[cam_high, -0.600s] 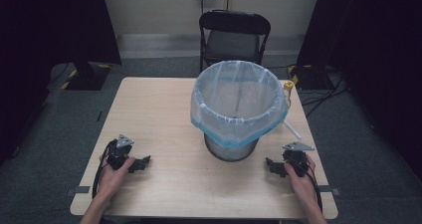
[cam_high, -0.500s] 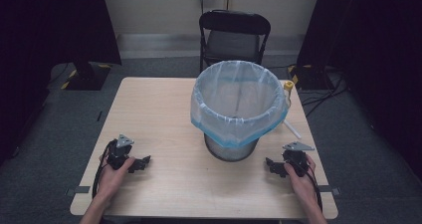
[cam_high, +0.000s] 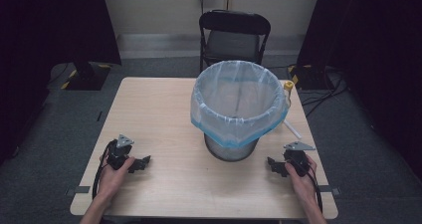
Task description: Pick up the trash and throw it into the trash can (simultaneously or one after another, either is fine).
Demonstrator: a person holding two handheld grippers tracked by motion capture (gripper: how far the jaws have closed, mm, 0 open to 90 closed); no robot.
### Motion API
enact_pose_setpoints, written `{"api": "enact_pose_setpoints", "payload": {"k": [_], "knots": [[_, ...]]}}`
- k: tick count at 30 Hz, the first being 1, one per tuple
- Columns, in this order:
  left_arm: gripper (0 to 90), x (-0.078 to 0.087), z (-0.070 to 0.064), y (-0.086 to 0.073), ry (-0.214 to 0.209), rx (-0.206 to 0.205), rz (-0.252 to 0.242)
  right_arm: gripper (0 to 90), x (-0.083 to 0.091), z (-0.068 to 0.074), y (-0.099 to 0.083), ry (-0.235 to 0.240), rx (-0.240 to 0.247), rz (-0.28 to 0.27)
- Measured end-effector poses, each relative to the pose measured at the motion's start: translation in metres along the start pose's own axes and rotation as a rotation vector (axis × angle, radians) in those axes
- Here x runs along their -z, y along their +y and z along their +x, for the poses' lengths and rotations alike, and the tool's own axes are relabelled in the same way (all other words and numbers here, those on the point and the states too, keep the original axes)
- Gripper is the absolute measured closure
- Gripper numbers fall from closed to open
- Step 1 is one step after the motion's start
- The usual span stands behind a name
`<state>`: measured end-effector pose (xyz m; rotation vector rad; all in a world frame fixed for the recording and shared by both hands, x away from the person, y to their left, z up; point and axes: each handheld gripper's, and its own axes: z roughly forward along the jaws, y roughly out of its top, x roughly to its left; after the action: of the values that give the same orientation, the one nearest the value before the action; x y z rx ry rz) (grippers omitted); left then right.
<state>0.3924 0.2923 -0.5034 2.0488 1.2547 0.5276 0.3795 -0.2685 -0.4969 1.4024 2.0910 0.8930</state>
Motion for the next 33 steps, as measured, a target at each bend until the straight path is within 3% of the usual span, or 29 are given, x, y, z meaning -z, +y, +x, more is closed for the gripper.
{"api": "enact_pose_setpoints", "payload": {"k": [4,9,19,33], "knots": [[0.3,0.000,0.000,0.000,-0.003,0.002,-0.001,20.0,0.004,-0.003,0.002,0.025,-0.016,-0.030],[0.0,-0.001,0.001,0.000,-0.015,-0.005,0.002,18.3,0.008,-0.006,0.007,0.023,-0.014,-0.021],[0.0,0.000,0.001,0.000,-0.006,-0.002,0.001,13.5,0.008,-0.016,0.026,0.046,-0.011,-0.094],[0.1,0.000,0.000,0.000,-0.003,0.002,-0.001,13.6,0.000,-0.039,0.059,0.070,-0.027,-0.094]]}}
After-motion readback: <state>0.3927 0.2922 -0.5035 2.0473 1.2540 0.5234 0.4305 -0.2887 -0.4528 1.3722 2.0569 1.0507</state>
